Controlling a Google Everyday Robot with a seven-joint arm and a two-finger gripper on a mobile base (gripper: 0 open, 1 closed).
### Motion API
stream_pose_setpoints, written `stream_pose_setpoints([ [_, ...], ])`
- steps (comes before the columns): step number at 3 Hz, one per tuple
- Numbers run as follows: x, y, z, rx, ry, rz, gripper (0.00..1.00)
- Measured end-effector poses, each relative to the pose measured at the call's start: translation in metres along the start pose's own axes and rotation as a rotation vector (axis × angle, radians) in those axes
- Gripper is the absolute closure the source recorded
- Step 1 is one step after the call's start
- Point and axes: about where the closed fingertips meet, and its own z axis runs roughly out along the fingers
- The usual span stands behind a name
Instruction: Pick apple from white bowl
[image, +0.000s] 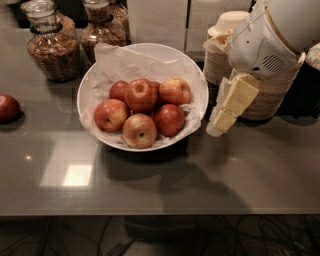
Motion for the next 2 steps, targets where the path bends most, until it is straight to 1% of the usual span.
stream_pose_setpoints([
  [1, -0.024, 0.0, 0.008, -0.003, -0.061, -0.089, 0.16],
  [2, -0.042, -0.001, 0.025, -0.006, -0.099, -0.146, 0.16],
])
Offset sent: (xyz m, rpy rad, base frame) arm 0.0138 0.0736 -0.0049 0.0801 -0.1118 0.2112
